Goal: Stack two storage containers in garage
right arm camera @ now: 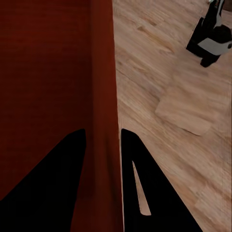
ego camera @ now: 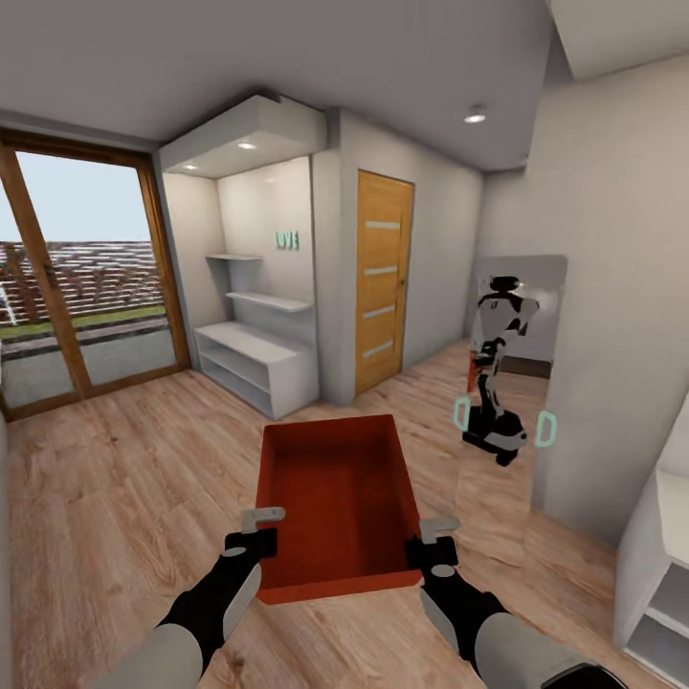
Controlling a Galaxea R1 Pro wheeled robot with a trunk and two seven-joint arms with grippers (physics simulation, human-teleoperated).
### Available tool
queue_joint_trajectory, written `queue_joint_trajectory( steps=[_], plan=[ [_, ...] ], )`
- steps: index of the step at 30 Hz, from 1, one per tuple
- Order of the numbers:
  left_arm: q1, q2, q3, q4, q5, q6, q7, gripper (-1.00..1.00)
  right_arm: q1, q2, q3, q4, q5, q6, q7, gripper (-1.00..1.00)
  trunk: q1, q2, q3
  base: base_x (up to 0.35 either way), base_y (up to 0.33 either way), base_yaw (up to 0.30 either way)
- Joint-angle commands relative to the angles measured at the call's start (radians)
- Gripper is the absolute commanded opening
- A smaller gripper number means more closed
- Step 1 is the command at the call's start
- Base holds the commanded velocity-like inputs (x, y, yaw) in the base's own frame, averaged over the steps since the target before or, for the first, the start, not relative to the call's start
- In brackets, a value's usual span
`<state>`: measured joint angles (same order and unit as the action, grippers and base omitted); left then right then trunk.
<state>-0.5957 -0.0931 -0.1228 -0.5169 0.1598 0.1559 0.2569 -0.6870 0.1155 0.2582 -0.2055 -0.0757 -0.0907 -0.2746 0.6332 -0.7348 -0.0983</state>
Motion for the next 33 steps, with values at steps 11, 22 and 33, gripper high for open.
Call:
queue_joint_trajectory(
  steps=[11, 22, 33],
  plan=[
    [-0.001, -0.008, 0.012, -0.009, 0.057, 0.008, 0.021, -1.0, 0.0, 0.059, -0.019, 0.003, -0.013, -0.007, 0.001, -1.0, 0.001, -0.001, -0.002, 0.326, 0.0, 0.22],
    [-0.001, -0.008, 0.012, -0.009, 0.057, 0.008, 0.021, -1.0, 0.0, 0.059, -0.02, 0.003, -0.013, -0.007, 0.0, -1.0, 0.001, -0.001, -0.002, 0.326, 0.0, 0.011],
    [-0.001, -0.008, 0.012, -0.009, 0.057, 0.008, 0.021, -1.0, 0.0, 0.059, -0.02, 0.003, -0.013, -0.01, -0.001, -1.0, 0.001, -0.001, -0.002, 0.326, 0.0, 0.0]
  ],
)
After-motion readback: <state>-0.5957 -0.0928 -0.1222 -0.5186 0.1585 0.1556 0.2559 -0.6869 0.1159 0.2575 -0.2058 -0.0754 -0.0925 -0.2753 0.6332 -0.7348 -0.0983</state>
